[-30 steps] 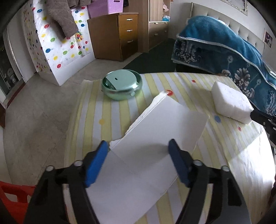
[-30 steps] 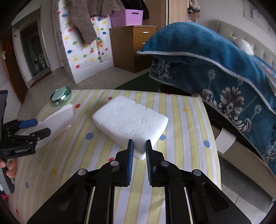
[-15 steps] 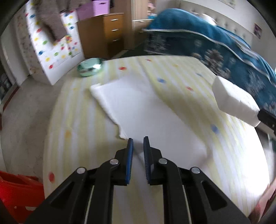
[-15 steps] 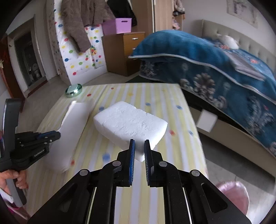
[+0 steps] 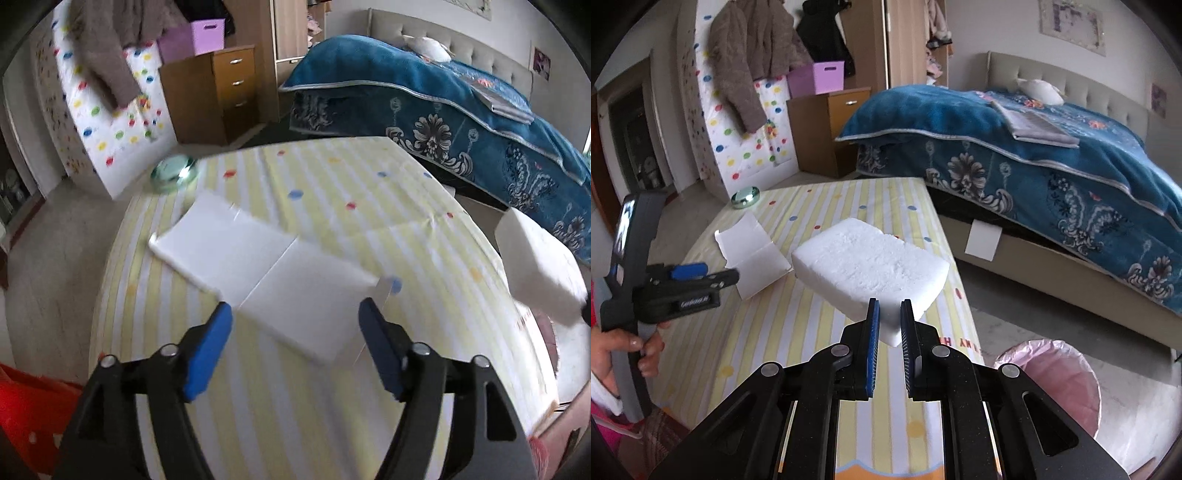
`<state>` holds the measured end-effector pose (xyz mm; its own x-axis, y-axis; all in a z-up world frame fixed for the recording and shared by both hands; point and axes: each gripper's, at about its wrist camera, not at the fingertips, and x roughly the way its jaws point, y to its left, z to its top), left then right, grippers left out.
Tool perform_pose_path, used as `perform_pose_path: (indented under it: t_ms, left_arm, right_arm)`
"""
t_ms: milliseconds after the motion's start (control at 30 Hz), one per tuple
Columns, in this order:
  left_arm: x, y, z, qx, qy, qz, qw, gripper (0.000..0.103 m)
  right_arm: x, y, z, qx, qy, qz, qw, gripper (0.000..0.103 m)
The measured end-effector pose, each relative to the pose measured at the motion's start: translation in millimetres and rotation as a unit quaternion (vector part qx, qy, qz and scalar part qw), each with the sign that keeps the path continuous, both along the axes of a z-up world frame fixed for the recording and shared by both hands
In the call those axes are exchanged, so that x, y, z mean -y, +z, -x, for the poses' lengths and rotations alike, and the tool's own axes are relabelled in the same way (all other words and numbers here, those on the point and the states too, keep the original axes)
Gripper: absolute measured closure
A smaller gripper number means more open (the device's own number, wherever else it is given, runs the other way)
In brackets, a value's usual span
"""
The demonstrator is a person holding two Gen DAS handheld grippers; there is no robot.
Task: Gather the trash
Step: 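Grasp the white foam block with the right gripper while the left gripper grasps the paper strip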
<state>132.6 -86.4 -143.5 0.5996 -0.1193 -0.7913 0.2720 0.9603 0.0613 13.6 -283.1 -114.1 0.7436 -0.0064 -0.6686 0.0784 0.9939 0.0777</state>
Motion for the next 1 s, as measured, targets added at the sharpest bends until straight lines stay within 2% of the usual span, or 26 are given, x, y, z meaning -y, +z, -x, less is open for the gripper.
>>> perform_pose_path:
  t_ms: [133,200,300,433,733,900,1000]
  left_arm:
    - [32.4,-5.9,-23.3,-0.004,0.001,-0.029,0.9996,0.026]
    - [40.9,-12.2,-32.5,-0.009,0.005,-0.046,0.9989,0.026]
    - [45.8,-20.3,-40.8,-0.013,0.015,-0.069,0.9974,0.026]
    - [35.8,-29.6,-37.0,-0.028,0.022,-0.08,0.9962,0.026]
    - [-30.4,-30.7,8.7,-0.058,0.03,-0.031,0.9974,0.026]
    - [-46.8,-22.2,18.9,-0.047,0.03,-0.019,0.9983,0.025]
    - [-45.1,-14.0,20.2,-0.028,0.025,-0.004,0.9993,0.011]
  right_arm:
    - [9.7,1.0,2.7,0.002,-0.007,-0.007,1.0,0.091]
    - [12.8,1.4,4.3,0.001,-0.01,-0.009,1.0,0.091]
    - [14.8,0.9,3.7,-0.003,-0.014,-0.011,1.0,0.091]
    - [15.7,-0.4,4.5,-0.004,-0.015,-0.015,1.0,0.091]
    - [4.2,-0.9,16.8,0.003,0.0,-0.018,1.0,0.09]
    - [-6.2,2.7,19.6,0.003,0.006,-0.022,1.0,0.09]
    - [-10.5,3.7,19.6,0.004,0.008,-0.022,1.0,0.09]
